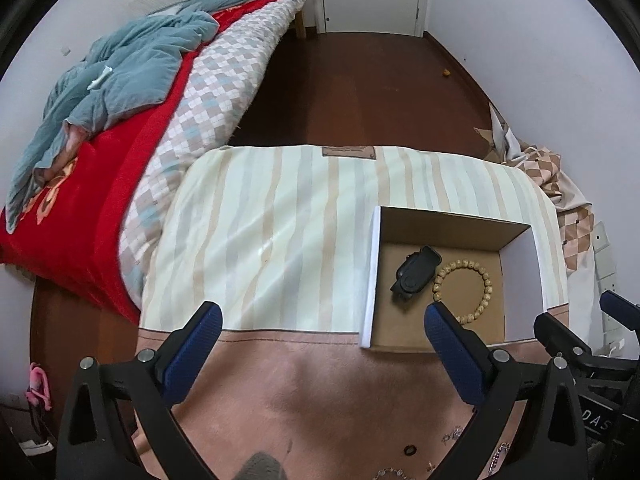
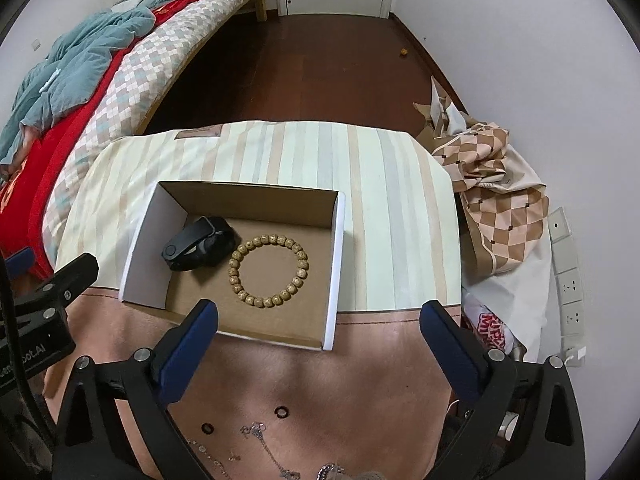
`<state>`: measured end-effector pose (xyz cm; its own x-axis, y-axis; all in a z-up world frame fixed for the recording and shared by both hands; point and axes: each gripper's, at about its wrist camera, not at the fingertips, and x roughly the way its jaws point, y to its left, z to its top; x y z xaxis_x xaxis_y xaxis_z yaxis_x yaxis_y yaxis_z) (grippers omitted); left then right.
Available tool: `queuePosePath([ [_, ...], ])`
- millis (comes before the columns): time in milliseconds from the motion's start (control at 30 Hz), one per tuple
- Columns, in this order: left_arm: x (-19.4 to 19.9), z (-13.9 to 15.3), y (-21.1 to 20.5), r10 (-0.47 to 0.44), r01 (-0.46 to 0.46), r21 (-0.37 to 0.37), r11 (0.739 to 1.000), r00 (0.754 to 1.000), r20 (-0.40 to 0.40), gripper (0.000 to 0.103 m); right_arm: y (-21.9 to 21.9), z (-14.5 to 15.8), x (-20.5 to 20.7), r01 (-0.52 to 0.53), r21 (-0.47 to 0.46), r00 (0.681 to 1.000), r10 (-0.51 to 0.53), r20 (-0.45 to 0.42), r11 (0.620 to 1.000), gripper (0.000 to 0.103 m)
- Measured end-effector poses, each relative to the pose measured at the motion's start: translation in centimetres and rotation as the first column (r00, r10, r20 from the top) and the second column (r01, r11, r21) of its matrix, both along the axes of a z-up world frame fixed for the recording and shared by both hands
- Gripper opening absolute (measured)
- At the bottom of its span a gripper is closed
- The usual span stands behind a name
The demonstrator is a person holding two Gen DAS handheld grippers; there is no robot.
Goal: Organize jewelry
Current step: 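Lift both open tools out of the box back over the jewelry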
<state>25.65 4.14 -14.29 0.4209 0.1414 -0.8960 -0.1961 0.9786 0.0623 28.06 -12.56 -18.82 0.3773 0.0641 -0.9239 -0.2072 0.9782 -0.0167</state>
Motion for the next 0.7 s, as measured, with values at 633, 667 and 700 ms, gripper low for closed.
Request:
queuePosePath([
  [633,-9.5,8.3,-1.2,0.012,-0.019,0.042,0.999,0.986,0.164,0.103,-1.2,9.6,-9.3,0.019,0.015,0.979,-0.021,0.201,1.000,0.102],
  [667,-10.2,8.7,-1.3,0.011,-0.018,0.041,0.999,0.985,0.174,0.103,-1.3,10.1,-10.0,0.019,0.017,0.977,-0.022,0.211,1.000,0.102],
  [700,-10.6,9.0,-1.4,0.010,-0.018,0.043,0.999,0.983,0.181,0.103,-1.4,10.6,-10.6,0.018,0.020,0.975,-0.022,0.222,1.000,0.102],
])
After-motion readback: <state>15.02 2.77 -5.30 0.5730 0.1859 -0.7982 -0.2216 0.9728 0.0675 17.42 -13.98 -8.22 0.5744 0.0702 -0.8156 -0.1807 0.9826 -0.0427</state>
